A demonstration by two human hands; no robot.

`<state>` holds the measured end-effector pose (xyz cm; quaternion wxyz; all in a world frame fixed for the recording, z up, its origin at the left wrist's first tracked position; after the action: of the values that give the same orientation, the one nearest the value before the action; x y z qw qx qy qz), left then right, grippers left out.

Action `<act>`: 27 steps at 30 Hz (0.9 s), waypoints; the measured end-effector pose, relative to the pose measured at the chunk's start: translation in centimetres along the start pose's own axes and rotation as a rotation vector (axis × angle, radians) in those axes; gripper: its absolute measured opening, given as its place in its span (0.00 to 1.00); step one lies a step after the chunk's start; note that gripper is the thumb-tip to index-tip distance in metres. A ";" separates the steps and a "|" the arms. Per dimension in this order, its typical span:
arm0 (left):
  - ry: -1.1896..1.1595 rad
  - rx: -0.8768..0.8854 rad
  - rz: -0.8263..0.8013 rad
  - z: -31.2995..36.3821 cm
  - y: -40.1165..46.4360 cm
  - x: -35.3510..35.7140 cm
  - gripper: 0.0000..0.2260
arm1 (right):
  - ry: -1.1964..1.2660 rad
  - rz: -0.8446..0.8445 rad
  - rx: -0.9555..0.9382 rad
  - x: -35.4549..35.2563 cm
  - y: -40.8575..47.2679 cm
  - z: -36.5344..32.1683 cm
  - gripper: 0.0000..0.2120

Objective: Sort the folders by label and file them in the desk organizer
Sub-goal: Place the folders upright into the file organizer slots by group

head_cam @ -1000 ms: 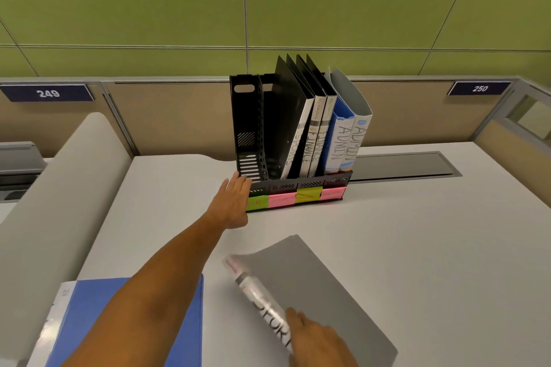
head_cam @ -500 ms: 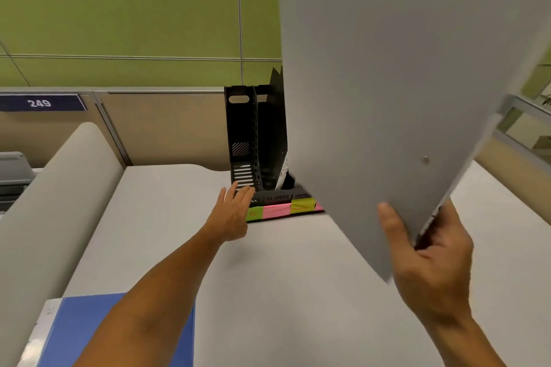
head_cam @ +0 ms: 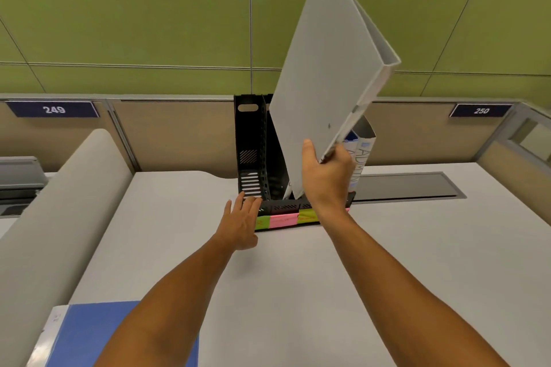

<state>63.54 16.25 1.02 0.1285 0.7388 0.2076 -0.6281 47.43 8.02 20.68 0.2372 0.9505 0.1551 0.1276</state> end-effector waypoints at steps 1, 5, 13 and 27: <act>-0.001 -0.002 -0.008 0.0 0.0 0.0 0.44 | -0.008 -0.009 0.002 0.8 0.5 0.5 0.14; 0.001 -0.006 -0.038 0.1 0.1 -0.1 0.44 | 0.003 0.027 0.063 3.6 1.6 3.1 0.03; 0.008 -0.011 -0.051 0.1 0.2 -0.1 0.44 | -0.121 0.085 0.258 6.0 1.1 8.7 0.07; -0.019 -0.019 -0.045 0.4 0.2 0.2 0.44 | 0.132 0.389 -0.074 4.5 2.5 5.2 0.13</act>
<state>63.29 15.93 0.79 0.1233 0.7266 0.2286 -0.6360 53.80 5.37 18.25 0.2322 0.9427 -0.0212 0.2386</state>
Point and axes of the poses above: each hand's wrist, its own y-axis towards the middle knuckle, its own x-axis out of the palm, z = x × y, the point moved 1 cm from there along y, towards the middle knuckle, and after that the axes turned 15 degrees about y, right-handed, at the moved point
